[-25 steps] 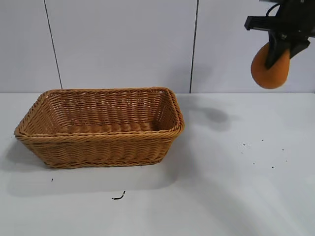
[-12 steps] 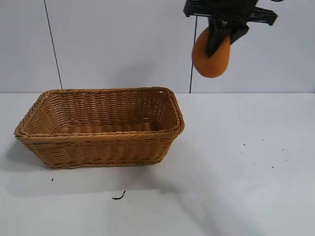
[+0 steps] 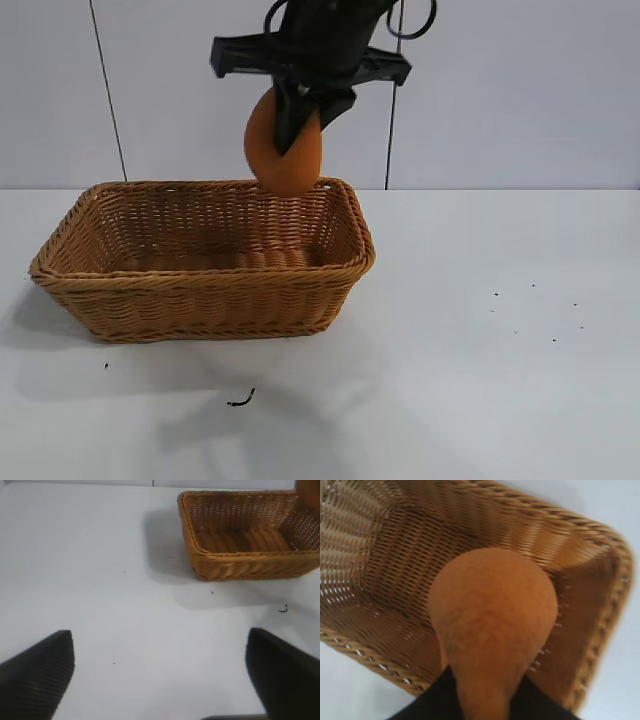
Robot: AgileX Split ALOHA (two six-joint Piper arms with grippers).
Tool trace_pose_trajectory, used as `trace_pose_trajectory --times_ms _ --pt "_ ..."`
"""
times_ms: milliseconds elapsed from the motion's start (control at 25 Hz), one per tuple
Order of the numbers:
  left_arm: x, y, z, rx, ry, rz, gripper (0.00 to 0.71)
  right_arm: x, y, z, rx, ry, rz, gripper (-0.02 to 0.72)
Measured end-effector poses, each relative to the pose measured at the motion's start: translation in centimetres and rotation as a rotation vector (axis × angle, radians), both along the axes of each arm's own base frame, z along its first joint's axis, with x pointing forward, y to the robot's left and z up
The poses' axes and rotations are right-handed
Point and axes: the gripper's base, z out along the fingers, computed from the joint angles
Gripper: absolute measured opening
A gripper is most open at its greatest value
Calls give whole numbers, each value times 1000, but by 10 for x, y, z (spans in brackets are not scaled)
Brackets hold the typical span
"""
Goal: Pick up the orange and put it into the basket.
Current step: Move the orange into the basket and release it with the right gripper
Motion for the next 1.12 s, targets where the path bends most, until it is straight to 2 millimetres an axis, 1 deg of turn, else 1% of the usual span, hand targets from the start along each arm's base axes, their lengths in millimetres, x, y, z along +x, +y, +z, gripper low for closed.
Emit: trace_pose_trajectory --times_ms 240,360,480,600,640,680,720,760,840,880,920,960,1000,1120 --pt "0 0 0 0 0 0 666 14 10 -51 -6 37 -41 52" --pt "0 0 0 0 0 0 666 18 13 -71 -17 49 -44 52" --pt "0 0 0 0 0 0 666 19 14 -78 -19 50 -45 52" --pt "0 0 0 0 0 0 666 19 14 -79 -17 46 -45 52" --pt "0 0 0 0 0 0 666 19 14 -79 -17 46 -45 65" --pt "0 0 0 0 0 0 666 19 14 -79 -17 47 -45 106" --pt "0 0 0 0 0 0 666 19 14 -79 -18 48 -45 178" --pt "0 0 0 0 0 0 666 19 14 -79 -21 52 -45 258" --pt "0 0 0 0 0 0 666 18 13 -78 -29 55 -33 475" --pt "0 0 0 0 0 0 666 18 13 -76 -34 54 -21 547" --pt "0 0 0 0 0 0 666 17 12 -73 -38 51 -10 601" --pt "0 0 0 0 0 0 666 17 12 -69 -37 42 -1 634" --pt "0 0 0 0 0 0 666 17 12 -64 -34 34 1 646" --pt "0 0 0 0 0 0 666 19 13 -42 -26 6 9 665"
